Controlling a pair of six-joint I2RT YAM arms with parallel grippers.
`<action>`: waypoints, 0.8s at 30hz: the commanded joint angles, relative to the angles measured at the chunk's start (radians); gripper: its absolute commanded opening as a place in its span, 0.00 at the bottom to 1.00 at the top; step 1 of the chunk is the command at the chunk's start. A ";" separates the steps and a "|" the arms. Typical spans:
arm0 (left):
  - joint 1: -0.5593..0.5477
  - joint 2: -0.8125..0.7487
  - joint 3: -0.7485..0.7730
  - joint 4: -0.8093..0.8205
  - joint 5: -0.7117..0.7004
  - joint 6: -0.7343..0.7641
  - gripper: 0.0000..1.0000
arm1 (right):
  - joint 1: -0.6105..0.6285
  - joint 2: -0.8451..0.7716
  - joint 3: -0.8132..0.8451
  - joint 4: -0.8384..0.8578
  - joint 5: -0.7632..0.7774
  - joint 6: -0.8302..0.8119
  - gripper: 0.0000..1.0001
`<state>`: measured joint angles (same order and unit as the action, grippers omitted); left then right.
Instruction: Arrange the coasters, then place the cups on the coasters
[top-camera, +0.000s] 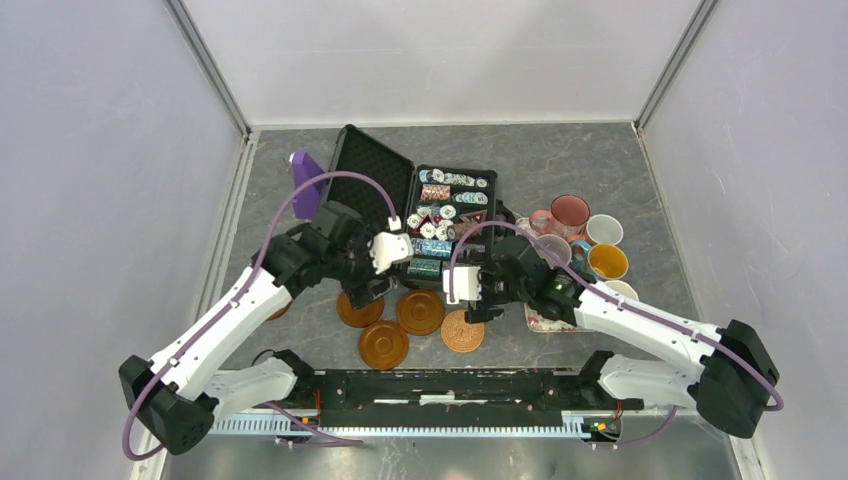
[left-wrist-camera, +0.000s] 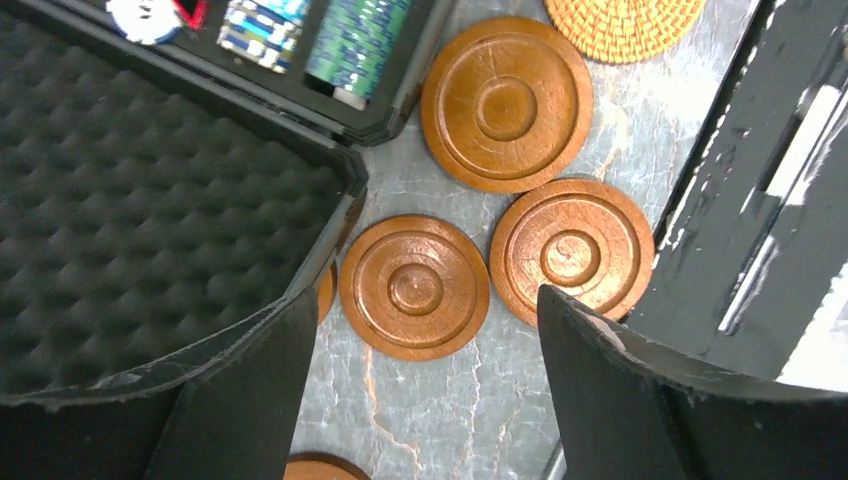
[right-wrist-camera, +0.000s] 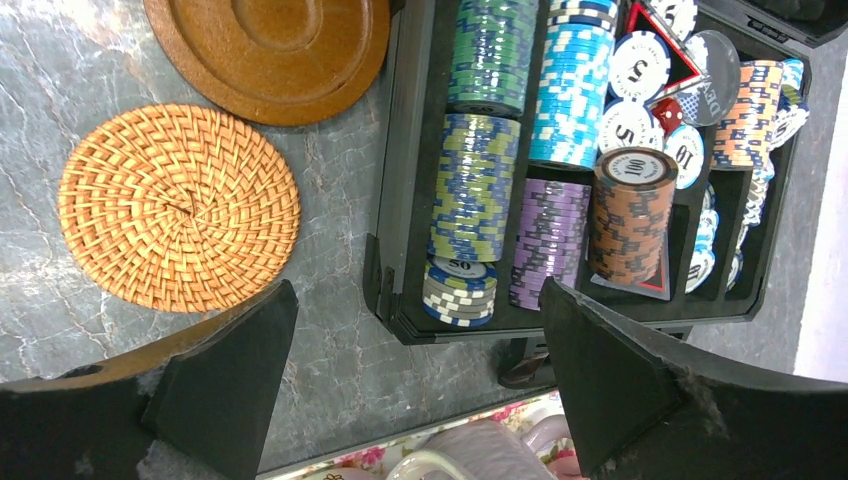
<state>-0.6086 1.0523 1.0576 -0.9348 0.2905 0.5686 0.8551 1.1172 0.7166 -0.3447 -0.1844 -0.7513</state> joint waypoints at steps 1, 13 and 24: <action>-0.036 -0.035 -0.106 0.219 -0.027 0.154 0.83 | 0.045 0.003 -0.057 0.142 0.111 -0.043 0.99; -0.067 -0.169 -0.277 0.352 -0.079 0.453 0.73 | 0.083 0.016 -0.123 0.248 0.175 -0.092 0.88; -0.117 -0.142 -0.492 0.599 -0.127 0.572 0.79 | 0.100 0.044 -0.209 0.365 0.256 -0.140 0.87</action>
<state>-0.7193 0.8841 0.5869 -0.4778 0.1944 1.0447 0.9474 1.1469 0.5232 -0.0864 0.0269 -0.8669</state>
